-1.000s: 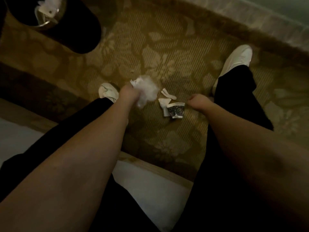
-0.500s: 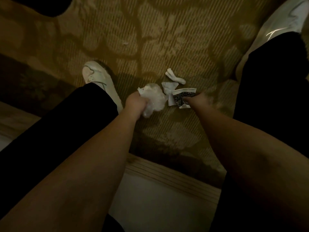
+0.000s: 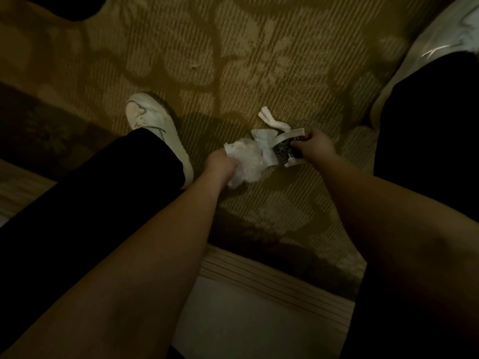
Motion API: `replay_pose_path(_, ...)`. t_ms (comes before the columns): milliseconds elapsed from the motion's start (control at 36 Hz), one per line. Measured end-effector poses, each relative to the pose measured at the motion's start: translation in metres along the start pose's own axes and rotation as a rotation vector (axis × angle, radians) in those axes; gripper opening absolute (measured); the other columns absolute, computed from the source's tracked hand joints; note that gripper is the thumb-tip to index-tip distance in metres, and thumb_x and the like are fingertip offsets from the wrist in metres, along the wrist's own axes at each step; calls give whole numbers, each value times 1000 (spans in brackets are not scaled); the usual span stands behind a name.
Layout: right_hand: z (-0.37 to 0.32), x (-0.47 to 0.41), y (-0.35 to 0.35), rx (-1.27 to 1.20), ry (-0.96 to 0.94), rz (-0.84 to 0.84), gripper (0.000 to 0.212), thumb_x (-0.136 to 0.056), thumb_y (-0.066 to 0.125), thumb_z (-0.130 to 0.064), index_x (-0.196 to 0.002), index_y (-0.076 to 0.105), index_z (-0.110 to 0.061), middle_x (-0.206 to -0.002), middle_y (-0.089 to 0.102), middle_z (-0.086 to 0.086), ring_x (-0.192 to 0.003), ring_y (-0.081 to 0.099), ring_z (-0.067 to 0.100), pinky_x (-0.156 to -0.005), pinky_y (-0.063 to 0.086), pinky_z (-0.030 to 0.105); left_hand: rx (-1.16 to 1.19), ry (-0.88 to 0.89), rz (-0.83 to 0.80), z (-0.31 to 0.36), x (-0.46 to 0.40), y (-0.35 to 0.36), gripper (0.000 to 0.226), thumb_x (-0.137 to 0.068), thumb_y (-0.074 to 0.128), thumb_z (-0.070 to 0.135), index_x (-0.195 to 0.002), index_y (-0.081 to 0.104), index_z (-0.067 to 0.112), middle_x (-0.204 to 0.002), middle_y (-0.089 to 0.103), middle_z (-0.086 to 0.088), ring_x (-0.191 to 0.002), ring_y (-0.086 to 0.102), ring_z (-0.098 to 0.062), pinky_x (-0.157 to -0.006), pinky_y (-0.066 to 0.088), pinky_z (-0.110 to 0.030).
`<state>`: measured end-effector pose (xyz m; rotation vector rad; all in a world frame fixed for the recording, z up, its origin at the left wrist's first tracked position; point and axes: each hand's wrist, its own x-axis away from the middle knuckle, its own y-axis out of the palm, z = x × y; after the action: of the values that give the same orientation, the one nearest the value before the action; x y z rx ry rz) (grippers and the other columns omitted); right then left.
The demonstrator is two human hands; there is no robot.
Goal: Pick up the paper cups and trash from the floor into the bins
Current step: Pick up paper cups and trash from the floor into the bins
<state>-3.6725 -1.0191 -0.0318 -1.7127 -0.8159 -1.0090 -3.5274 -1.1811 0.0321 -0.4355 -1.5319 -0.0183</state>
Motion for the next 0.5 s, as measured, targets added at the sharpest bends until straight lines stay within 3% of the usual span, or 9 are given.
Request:
replay_pose_path(83, -2, 2, -32, 105, -91, 26, 30, -90, 71, -23, -113, 56, -10, -109, 63, 9, -101, 62, 26, -85, 55, 42, 127, 4, -11, 19, -11, 18, 47, -103, 45, 28, -148, 39, 13, -155, 37, -10, -142, 36, -27, -116, 26, -40)
replay_pose_path(194, -4, 2, -68, 308, -185, 37, 32, -92, 68, -22, -120, 56, -15, -109, 59, 6, -101, 61, 26, -80, 55, 41, 231, 29, -13, 45, -33, 44, 48, -105, 40, 30, -149, 37, 10, -156, 34, -13, -144, 32, -30, -118, 21, -42)
replay_pose_path(278, -2, 1, -85, 364, -181, 34, 32, -92, 68, -24, -121, 57, -16, -114, 61, 8, -101, 63, 27, -85, 57, 46, 400, -9, 70, 55, -43, 60, 43, -106, 36, 29, -145, 42, 14, -152, 41, -11, -140, 37, -29, -117, 25, -39)
replay_pose_path(389, -2, 4, -87, 391, -179, -18, 30, -93, 67, -23, -120, 58, -17, -112, 61, 9, -97, 64, 27, -83, 58, 47, 508, -41, 179, 62, -47, 72, 43, -95, 54, 11, -137, 50, 6, -146, 44, -19, -133, 44, -34, -99, 38, -30)
replay_pose_path(500, -2, 8, -82, 364, -180, -41, 22, -93, 67, -22, -112, 58, -17, -108, 62, 9, -92, 65, 26, -80, 59, 46, 572, -48, 216, 65, -43, 71, 34, -92, 51, 4, -126, 56, 0, -132, 56, -21, -121, 54, -36, -95, 45, -33)
